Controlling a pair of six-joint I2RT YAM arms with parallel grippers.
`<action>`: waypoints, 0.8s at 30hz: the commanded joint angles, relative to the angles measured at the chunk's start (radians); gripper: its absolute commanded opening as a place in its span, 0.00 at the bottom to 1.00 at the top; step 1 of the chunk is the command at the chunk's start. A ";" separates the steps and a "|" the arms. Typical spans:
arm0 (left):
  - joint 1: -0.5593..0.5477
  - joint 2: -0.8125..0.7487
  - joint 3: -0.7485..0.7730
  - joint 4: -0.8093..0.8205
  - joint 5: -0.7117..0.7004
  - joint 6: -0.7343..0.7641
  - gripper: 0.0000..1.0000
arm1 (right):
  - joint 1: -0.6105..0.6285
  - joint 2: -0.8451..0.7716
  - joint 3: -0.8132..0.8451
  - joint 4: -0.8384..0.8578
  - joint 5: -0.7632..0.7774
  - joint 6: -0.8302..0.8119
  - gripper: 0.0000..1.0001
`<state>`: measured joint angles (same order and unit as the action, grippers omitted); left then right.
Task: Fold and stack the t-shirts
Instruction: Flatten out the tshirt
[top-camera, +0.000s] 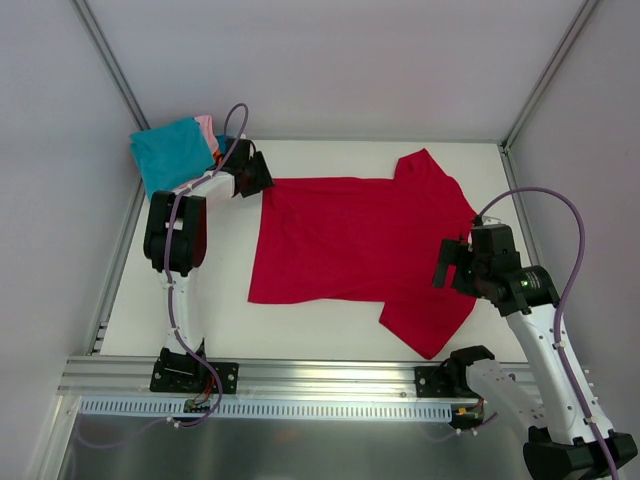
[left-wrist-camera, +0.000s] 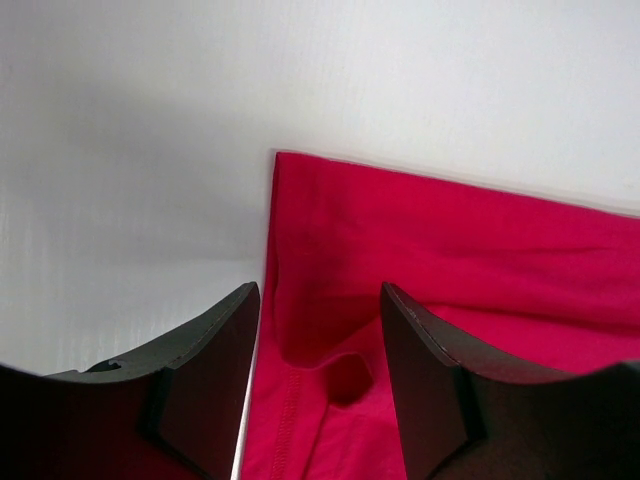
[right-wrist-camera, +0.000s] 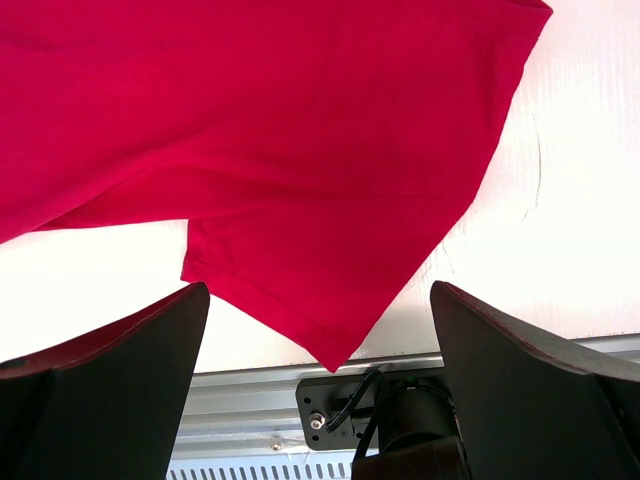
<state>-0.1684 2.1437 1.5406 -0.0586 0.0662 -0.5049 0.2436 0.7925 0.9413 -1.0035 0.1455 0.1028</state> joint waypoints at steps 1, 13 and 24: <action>0.009 0.018 0.036 -0.004 -0.009 0.022 0.52 | -0.003 -0.003 -0.001 -0.009 0.019 -0.014 0.99; 0.010 0.044 0.042 -0.001 0.003 0.019 0.52 | -0.003 0.004 -0.002 -0.007 0.020 -0.015 0.99; 0.010 0.047 0.055 0.000 0.009 0.014 0.51 | -0.001 0.013 -0.007 0.000 0.017 -0.014 0.99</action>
<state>-0.1680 2.1864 1.5635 -0.0574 0.0685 -0.5053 0.2436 0.8009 0.9375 -1.0031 0.1459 0.1020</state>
